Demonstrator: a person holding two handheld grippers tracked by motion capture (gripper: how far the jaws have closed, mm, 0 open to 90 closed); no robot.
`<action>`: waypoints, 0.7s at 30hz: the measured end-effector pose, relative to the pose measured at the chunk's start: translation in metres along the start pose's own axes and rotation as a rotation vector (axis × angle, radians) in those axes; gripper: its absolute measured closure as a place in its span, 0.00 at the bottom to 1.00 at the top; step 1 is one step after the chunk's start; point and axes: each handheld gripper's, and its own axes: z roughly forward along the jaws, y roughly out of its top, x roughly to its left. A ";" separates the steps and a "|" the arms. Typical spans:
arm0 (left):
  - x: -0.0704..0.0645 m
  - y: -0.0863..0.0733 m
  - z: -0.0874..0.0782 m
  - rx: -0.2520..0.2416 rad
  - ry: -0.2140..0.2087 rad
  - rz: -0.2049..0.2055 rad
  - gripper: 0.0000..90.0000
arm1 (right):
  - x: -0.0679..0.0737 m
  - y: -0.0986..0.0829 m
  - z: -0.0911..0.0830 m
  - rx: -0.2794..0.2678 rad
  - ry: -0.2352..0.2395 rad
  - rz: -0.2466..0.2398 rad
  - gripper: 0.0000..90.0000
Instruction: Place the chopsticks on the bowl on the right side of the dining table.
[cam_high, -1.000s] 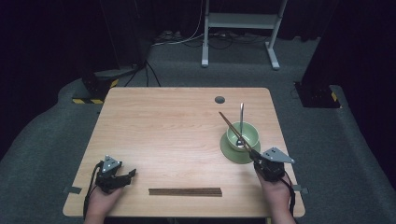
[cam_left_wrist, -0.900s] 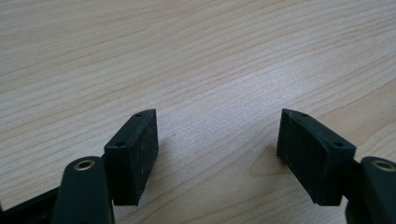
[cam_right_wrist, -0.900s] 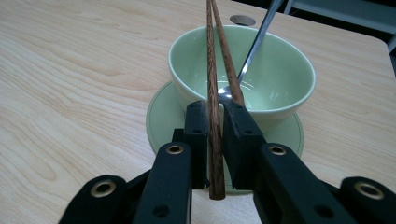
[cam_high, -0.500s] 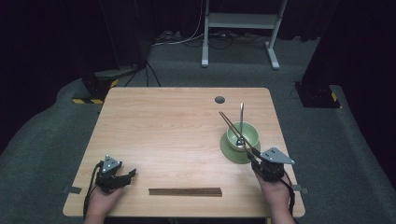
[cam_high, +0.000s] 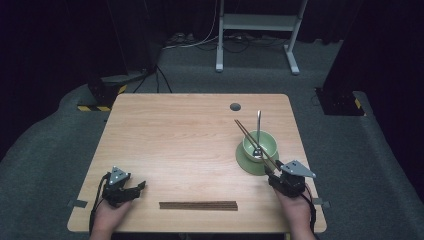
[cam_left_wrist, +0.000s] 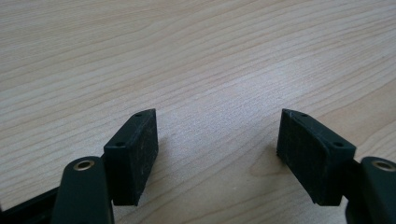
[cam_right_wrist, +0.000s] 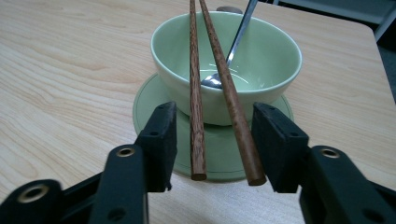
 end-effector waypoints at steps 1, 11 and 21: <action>0.000 0.000 0.000 -0.002 0.001 0.000 0.32 | 0.000 0.000 0.001 0.001 -0.007 -0.009 0.60; 0.000 0.000 0.000 -0.003 -0.001 0.005 0.33 | 0.007 0.003 0.004 0.000 0.015 -0.037 0.72; -0.001 0.000 0.000 -0.005 0.000 0.011 0.33 | 0.013 0.005 0.007 0.011 0.000 -0.057 0.79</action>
